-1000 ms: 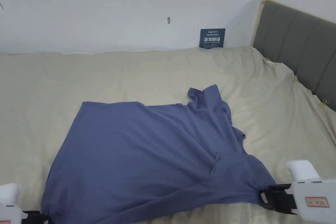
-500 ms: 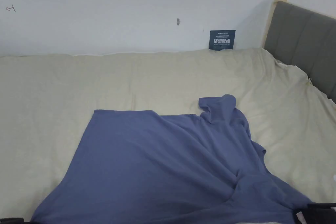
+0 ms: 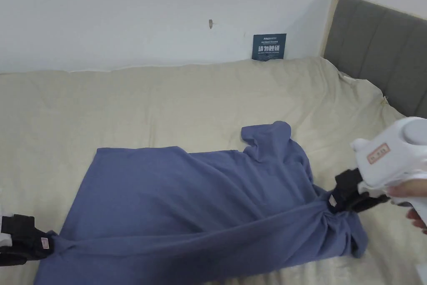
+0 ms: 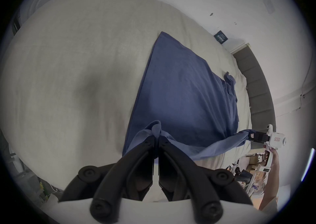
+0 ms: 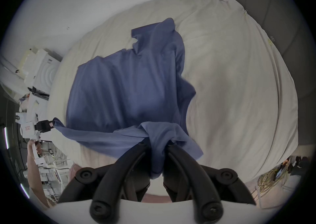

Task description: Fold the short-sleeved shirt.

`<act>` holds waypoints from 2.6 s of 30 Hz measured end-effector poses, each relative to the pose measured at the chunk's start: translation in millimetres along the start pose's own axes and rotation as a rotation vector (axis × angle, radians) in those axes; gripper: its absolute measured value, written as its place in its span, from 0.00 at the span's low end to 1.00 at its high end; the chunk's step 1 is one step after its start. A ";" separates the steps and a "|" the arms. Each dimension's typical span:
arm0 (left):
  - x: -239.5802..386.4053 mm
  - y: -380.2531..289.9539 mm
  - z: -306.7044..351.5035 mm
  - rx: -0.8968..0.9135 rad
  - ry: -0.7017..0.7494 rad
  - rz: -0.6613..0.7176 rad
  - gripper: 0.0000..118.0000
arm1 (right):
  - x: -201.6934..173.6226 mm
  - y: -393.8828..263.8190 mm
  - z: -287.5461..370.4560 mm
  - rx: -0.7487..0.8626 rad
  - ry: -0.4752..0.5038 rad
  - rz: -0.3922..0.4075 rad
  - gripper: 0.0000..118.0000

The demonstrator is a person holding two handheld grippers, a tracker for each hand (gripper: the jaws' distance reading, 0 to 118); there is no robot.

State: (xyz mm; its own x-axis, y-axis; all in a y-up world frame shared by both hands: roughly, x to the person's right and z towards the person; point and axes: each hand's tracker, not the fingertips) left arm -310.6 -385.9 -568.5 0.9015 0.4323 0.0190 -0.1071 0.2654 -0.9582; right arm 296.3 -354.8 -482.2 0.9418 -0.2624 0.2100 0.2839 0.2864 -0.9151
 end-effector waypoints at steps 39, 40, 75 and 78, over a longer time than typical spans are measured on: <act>51.5 -171.9 93.0 0.975 0.022 -0.363 0.00 | -70.1 -198.1 58.3 1.080 0.156 0.144 0.00; 48.0 -179.3 91.7 1.003 0.059 -0.344 0.00 | -75.1 -205.6 59.2 1.104 0.108 0.169 0.00; 5.0 -7.6 -73.0 -0.171 0.204 -0.131 0.97 | -78.6 -193.0 24.3 0.865 0.175 0.306 0.00; 17.3 -20.7 -74.9 -0.159 0.279 -0.257 0.88 | -74.7 -190.9 19.6 0.849 0.178 0.287 0.00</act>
State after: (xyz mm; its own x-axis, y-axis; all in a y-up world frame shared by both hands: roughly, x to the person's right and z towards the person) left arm -261.4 -448.4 -569.8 0.9719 0.1134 0.2064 0.1830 0.1880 -0.9650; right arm 175.3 -371.8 -316.5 0.9750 -0.1944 -0.1075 0.1462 0.9258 -0.3486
